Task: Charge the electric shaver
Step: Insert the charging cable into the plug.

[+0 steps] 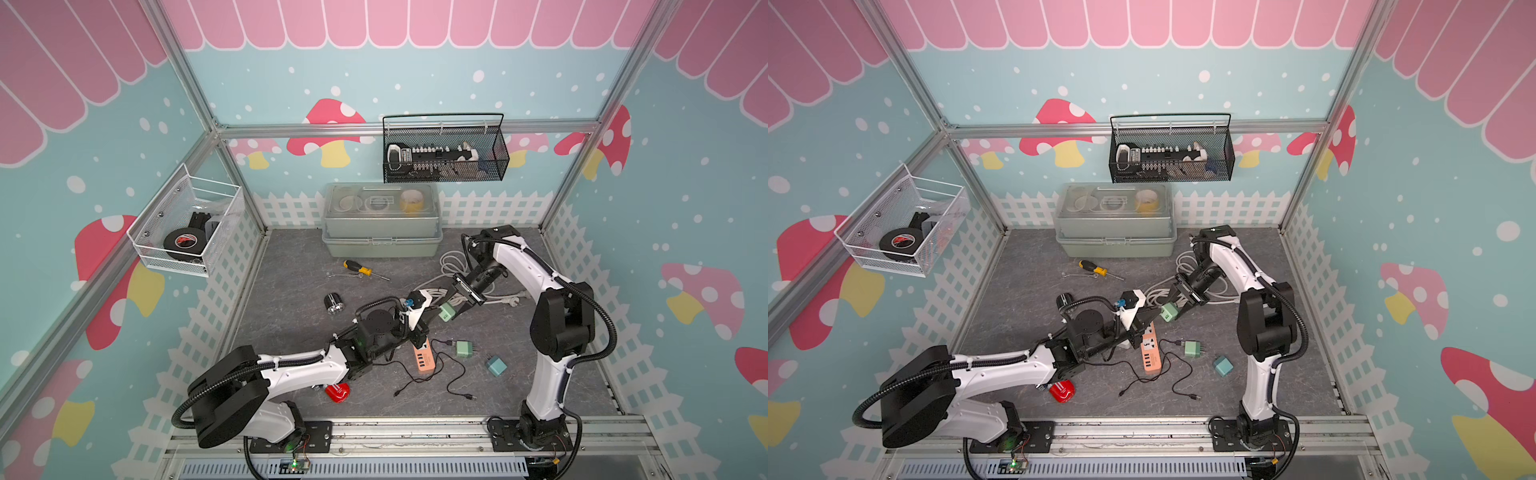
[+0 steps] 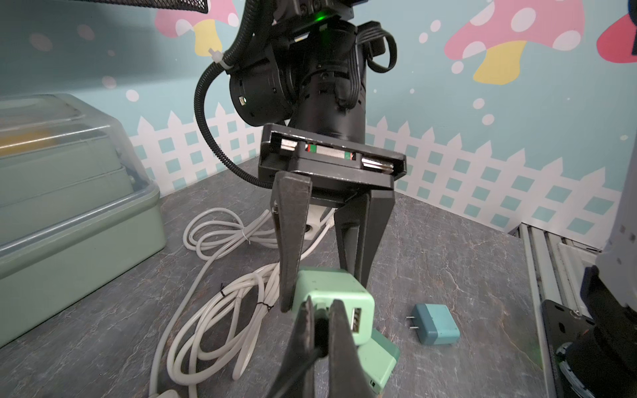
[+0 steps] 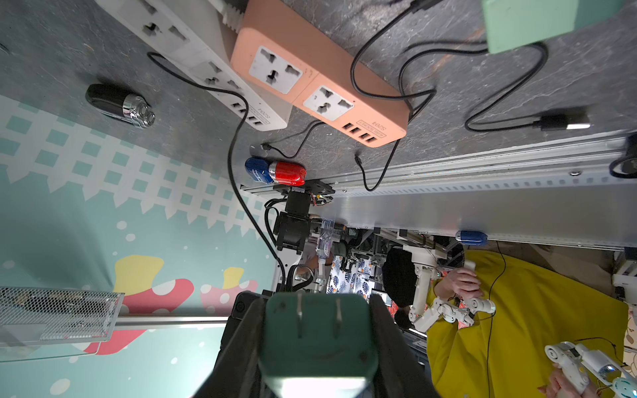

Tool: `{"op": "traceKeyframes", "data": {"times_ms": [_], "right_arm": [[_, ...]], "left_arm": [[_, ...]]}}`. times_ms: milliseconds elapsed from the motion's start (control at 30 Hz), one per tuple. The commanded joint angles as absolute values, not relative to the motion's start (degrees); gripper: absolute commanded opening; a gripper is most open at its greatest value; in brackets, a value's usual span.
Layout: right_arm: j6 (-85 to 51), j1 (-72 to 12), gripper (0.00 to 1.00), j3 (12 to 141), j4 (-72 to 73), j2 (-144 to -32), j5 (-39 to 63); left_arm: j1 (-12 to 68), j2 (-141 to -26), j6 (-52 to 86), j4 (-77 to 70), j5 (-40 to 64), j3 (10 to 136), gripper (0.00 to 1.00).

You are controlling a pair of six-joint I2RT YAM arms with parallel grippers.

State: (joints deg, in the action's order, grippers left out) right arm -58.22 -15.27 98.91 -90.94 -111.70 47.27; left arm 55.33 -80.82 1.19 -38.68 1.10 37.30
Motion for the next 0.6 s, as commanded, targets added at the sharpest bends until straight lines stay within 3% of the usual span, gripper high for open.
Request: {"op": "traceKeyframes", "data": {"times_ms": [0,567], "right_arm": [[-56.47,-16.33,0.00,98.84,-97.23,-112.04,52.87],[-57.04,-16.88,0.00,95.32,-97.35,-110.53,55.90]], "left_arm": [[55.37,-81.91,-1.37,-38.46,0.46,38.00,0.00],[53.05,-79.75,-6.50,-36.16,2.75,34.95,0.00]]}}
